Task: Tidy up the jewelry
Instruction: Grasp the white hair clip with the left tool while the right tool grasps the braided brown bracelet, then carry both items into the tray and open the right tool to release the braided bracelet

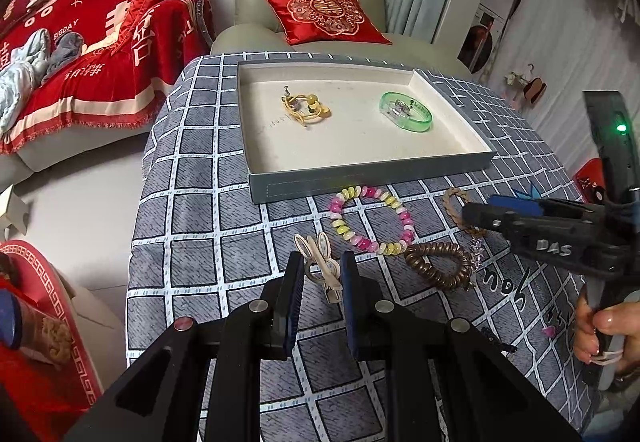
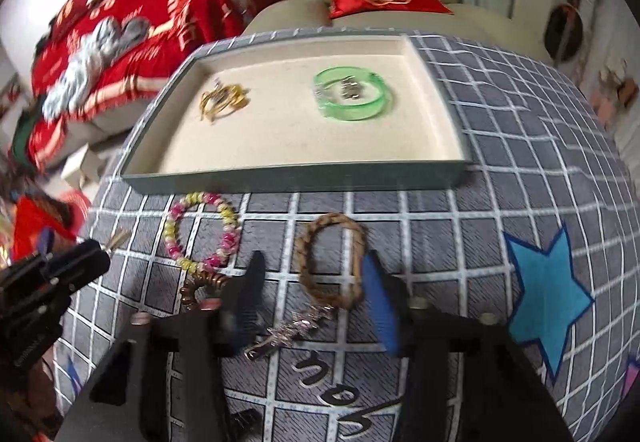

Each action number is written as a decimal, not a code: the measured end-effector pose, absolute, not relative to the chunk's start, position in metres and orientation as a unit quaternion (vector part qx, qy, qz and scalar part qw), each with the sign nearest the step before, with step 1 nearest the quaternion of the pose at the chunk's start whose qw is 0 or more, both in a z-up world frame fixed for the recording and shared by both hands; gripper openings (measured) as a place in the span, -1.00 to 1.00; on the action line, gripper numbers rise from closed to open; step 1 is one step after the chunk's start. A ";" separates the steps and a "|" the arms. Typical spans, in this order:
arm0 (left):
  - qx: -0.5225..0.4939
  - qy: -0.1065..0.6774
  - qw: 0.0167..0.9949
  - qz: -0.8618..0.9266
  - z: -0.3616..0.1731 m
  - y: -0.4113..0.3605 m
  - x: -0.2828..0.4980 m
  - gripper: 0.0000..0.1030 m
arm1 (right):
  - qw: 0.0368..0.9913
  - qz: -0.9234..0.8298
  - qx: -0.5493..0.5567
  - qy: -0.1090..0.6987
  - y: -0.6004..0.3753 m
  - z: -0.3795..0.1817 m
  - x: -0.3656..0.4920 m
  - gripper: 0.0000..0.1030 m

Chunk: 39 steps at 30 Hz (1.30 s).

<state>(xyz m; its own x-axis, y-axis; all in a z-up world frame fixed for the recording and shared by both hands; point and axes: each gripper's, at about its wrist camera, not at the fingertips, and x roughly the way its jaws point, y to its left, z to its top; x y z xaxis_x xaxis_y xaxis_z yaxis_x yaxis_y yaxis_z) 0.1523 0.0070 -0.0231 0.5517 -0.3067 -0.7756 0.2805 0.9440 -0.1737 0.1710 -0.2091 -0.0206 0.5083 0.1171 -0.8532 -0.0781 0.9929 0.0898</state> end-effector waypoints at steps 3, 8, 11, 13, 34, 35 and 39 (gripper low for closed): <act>-0.016 0.443 0.880 -0.167 -0.023 0.009 0.152 -0.32 | 0.859 0.062 0.007 0.508 -0.200 -0.031 0.180 -0.17; -0.019 0.442 0.881 -0.168 -0.023 0.010 0.152 -0.32 | 0.853 0.049 -0.024 0.520 -0.192 -0.042 0.183 -0.54; -0.022 0.441 0.881 -0.170 -0.022 0.011 0.152 -0.32 | 0.853 0.054 -0.020 0.519 -0.195 -0.039 0.181 -0.85; -0.022 0.440 0.881 -0.172 -0.022 0.010 0.152 -0.32 | 0.859 0.052 -0.013 0.510 -0.199 -0.033 0.177 -0.85; -0.025 0.382 0.904 -0.190 0.045 -0.008 0.207 -0.32 | 0.886 0.106 0.098 0.441 -0.242 0.057 0.206 -0.85; -0.026 0.381 0.904 -0.192 0.048 -0.011 0.219 -0.32 | 0.885 0.107 0.099 0.442 -0.242 0.057 0.212 -0.85; -0.021 0.386 0.903 -0.188 0.050 -0.026 0.255 -0.32 | 0.880 0.107 0.094 0.452 -0.240 0.050 0.238 -0.85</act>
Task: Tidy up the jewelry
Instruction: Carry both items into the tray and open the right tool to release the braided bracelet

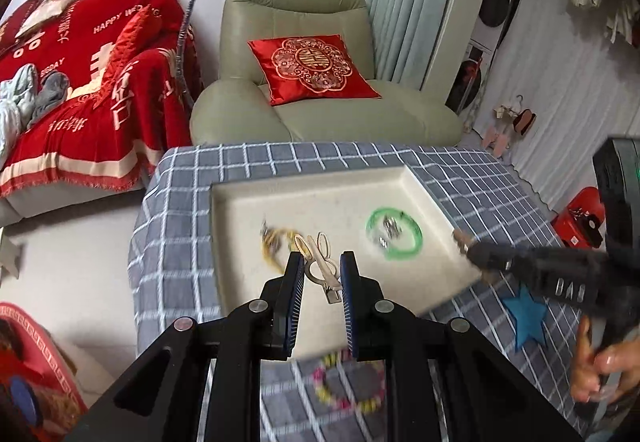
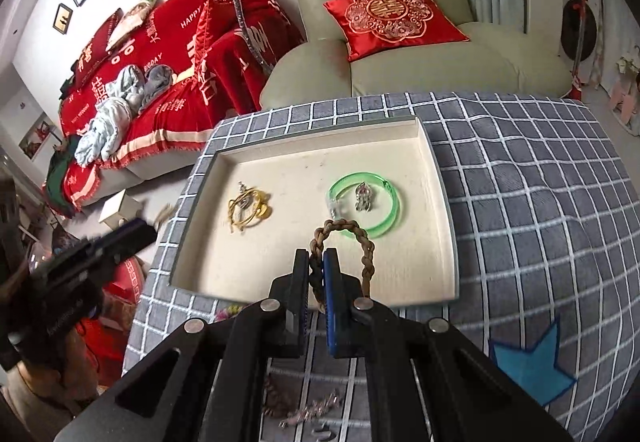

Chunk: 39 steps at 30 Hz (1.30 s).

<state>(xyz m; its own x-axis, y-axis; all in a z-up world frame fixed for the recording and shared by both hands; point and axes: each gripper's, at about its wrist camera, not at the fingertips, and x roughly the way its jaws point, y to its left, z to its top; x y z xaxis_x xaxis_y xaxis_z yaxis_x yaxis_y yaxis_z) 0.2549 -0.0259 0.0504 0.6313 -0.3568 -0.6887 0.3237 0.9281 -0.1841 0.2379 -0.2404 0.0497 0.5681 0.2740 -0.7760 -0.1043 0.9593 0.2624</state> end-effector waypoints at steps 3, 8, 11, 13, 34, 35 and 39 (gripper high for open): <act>-0.006 0.394 0.900 -0.184 0.045 -0.039 0.279 -0.32 | 0.875 0.110 0.090 0.463 -0.239 0.037 0.253 -0.85; 0.007 0.437 0.877 -0.201 0.015 -0.061 0.299 -0.32 | 0.859 0.115 0.088 0.492 -0.238 0.006 0.272 -0.85; 0.028 0.454 0.866 -0.206 -0.004 -0.075 0.302 -0.32 | 0.853 0.115 0.078 0.503 -0.238 -0.009 0.278 -0.85; 0.034 0.462 0.862 -0.207 -0.012 -0.082 0.304 -0.32 | 0.850 0.113 0.073 0.509 -0.238 -0.017 0.282 -0.85; 0.084 0.470 0.864 -0.158 -0.045 -0.105 0.323 -0.32 | 0.859 0.086 0.083 0.498 -0.248 -0.037 0.321 -0.84; 0.080 0.471 0.865 -0.158 -0.045 -0.104 0.322 -0.32 | 0.859 0.083 0.084 0.498 -0.249 -0.036 0.320 -0.84; 0.072 0.470 0.866 -0.155 -0.044 -0.100 0.321 -0.32 | 0.857 0.081 0.097 0.500 -0.253 -0.035 0.319 -0.82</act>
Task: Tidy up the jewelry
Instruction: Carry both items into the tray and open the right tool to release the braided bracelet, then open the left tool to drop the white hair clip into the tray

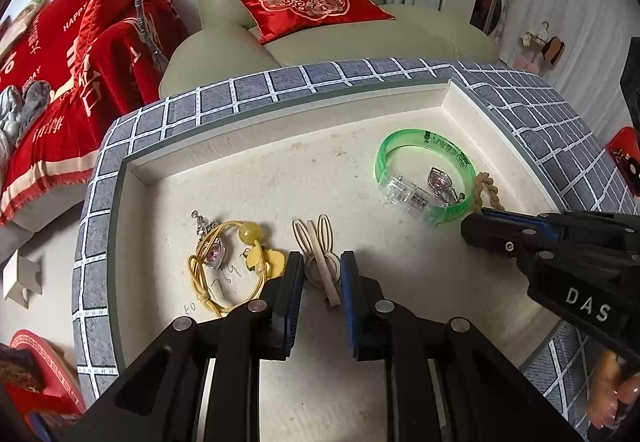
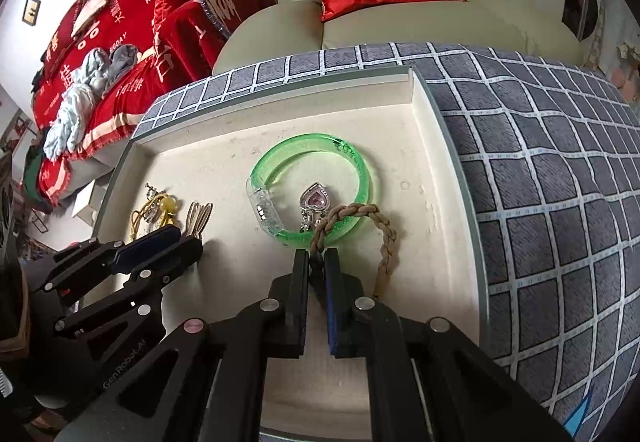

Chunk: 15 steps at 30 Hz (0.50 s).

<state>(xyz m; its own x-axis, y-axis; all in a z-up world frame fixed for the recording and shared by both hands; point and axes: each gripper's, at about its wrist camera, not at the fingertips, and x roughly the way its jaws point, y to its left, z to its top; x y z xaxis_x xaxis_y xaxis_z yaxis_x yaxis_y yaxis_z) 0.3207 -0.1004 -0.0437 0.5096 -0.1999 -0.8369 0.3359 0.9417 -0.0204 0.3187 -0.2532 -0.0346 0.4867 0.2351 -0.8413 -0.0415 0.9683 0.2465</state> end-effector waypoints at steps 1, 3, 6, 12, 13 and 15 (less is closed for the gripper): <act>0.071 0.470 0.866 -0.154 -0.043 -0.099 0.320 -0.32 | 0.856 0.082 0.101 0.500 -0.255 -0.034 0.318 -0.72; 0.068 0.472 0.867 -0.148 -0.043 -0.098 0.320 -0.32 | 0.855 0.088 0.117 0.497 -0.259 -0.031 0.316 -0.14; 0.060 0.475 0.866 -0.144 -0.042 -0.096 0.321 -0.32 | 0.859 0.102 0.142 0.481 -0.263 -0.024 0.309 0.28; 0.058 0.468 0.870 -0.141 -0.042 -0.094 0.319 -0.31 | 0.863 0.101 0.169 0.466 -0.269 -0.009 0.299 0.28; 0.056 0.467 0.871 -0.140 -0.041 -0.093 0.319 -0.31 | 0.863 0.100 0.173 0.464 -0.270 -0.008 0.297 0.28; 0.053 0.465 0.873 -0.138 -0.040 -0.092 0.320 -0.31 | 0.862 0.099 0.184 0.461 -0.273 -0.004 0.292 0.29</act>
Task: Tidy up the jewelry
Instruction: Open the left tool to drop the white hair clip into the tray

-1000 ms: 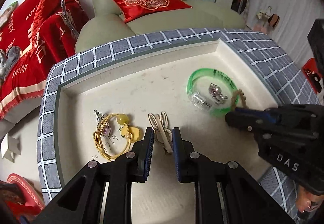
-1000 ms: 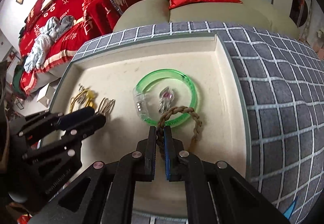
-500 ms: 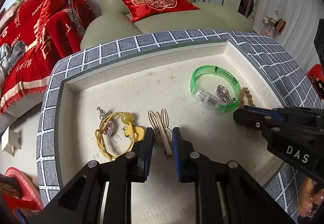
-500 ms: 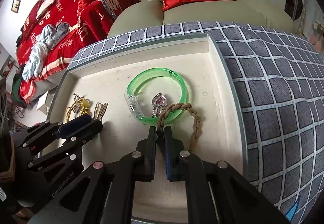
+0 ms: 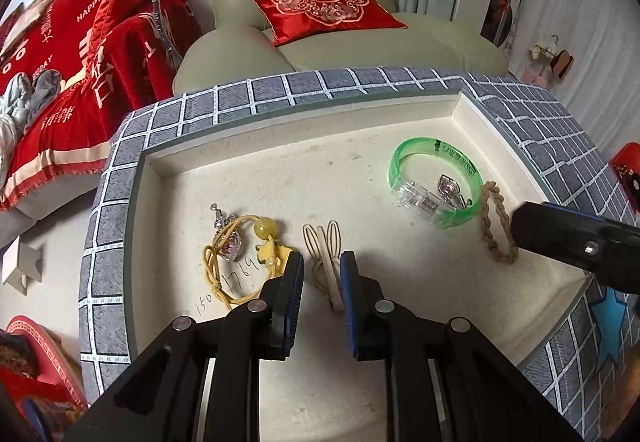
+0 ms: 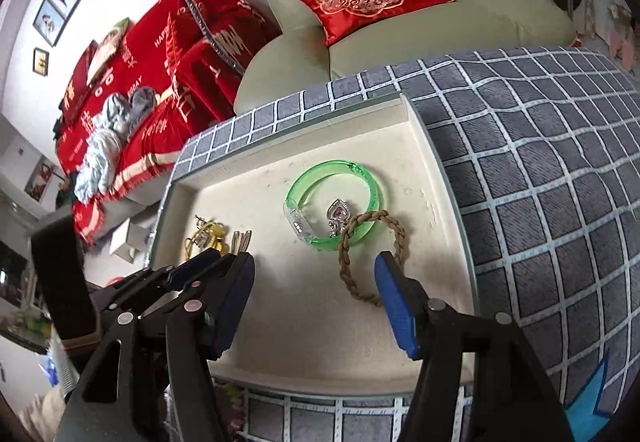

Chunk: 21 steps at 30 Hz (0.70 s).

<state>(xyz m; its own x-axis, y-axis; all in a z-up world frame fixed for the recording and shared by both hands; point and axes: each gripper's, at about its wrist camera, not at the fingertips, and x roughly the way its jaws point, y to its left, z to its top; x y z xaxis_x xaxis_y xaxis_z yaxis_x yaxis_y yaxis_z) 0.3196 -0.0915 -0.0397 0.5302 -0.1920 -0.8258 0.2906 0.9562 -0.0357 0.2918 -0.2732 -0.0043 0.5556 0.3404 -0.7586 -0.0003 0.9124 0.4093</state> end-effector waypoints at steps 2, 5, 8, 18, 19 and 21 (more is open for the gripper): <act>0.050 0.463 0.875 -0.136 -0.039 -0.090 0.320 -0.31 | 0.863 0.098 0.190 0.458 -0.275 -0.002 0.287 0.29; 0.043 0.460 0.876 -0.136 -0.036 -0.087 0.320 -0.29 | 0.864 0.097 0.192 0.455 -0.276 0.002 0.281 0.29; 0.036 0.455 0.881 -0.124 -0.031 -0.081 0.318 1.00 | 0.865 0.098 0.196 0.451 -0.277 0.007 0.276 0.29; 0.022 0.426 0.898 -0.108 -0.004 -0.061 0.296 1.00 | 0.867 0.109 0.211 0.437 -0.280 0.017 0.249 0.76; 0.022 0.423 0.899 -0.109 -0.001 -0.058 0.291 1.00 | 0.870 0.107 0.208 0.434 -0.279 0.019 0.245 0.77; 0.023 0.418 0.902 -0.107 0.003 -0.050 0.281 1.00 | 0.874 0.105 0.199 0.431 -0.277 0.023 0.234 0.78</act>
<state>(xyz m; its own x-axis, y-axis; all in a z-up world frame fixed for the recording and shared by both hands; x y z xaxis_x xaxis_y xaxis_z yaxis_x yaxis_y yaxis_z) 0.2812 -0.0502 0.0027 0.6281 -0.1741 -0.7584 0.2127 0.9760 -0.0479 0.2341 -0.2772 0.0227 0.6054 0.3560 -0.7119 -0.0120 0.8984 0.4390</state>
